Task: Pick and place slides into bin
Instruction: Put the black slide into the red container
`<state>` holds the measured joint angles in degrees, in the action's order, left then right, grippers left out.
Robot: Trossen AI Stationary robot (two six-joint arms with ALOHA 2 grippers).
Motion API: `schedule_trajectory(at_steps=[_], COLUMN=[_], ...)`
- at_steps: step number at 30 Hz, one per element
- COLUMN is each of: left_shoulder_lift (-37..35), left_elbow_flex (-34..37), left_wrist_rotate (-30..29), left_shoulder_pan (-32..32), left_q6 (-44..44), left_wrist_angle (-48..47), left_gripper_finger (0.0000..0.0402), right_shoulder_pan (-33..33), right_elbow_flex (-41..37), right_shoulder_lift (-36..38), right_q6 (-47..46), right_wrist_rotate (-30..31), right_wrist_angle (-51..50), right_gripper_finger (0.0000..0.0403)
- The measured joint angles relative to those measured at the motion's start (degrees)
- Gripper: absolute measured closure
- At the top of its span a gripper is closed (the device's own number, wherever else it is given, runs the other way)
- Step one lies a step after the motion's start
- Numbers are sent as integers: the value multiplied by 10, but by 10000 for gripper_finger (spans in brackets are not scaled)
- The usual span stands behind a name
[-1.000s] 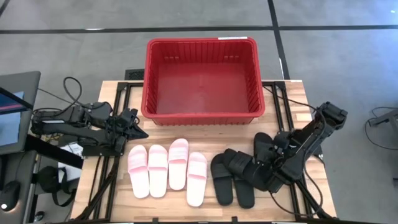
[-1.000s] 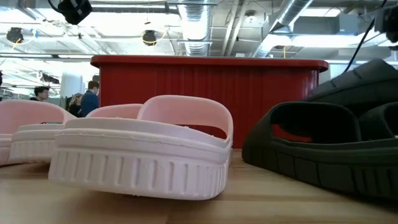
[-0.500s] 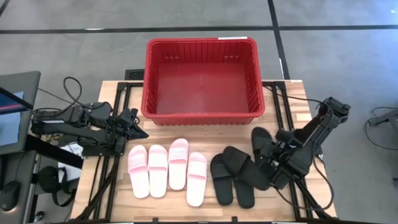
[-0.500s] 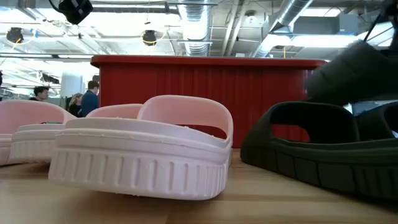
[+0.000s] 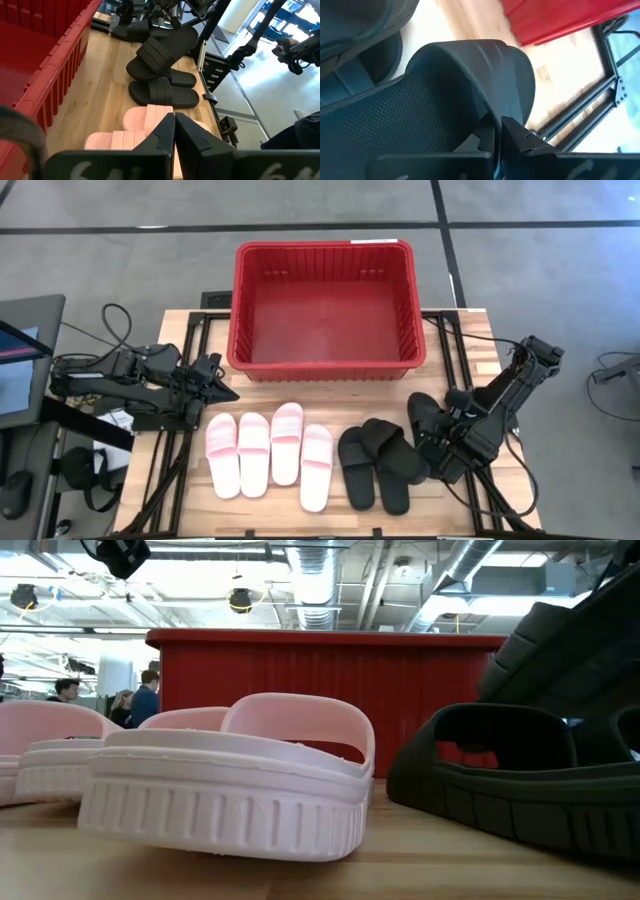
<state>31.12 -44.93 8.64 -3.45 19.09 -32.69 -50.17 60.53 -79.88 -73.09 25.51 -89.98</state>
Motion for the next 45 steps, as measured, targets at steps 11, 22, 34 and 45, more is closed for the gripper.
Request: schedule_trajectory(at_steps=[11, 22, 34, 45], left_shoulder_lift=[0, 0, 0, 0], left_elbow_flex=[0, 0, 0, 0], left_wrist_rotate=[0, -15, -37, -38], left_shoulder_pan=[0, 0, 0, 0], left_q6=[-2, -9, -22, -26], left_wrist_angle=[0, 0, 0, 1], left_gripper_finger=[401, 401, 401, 401], right_shoulder_pan=[-53, -19, 55, 117], right_elbow_flex=[46, 77, 155, 249], right_shoulder_lift=[42, 52, 52, 52], right_q6=[12, 38, 173, 281], right_wrist_rotate=[-33, 7, 59, 113], right_wrist_angle=[20, 26, 54, 64], right_gripper_finger=[402, 402, 402, 402])
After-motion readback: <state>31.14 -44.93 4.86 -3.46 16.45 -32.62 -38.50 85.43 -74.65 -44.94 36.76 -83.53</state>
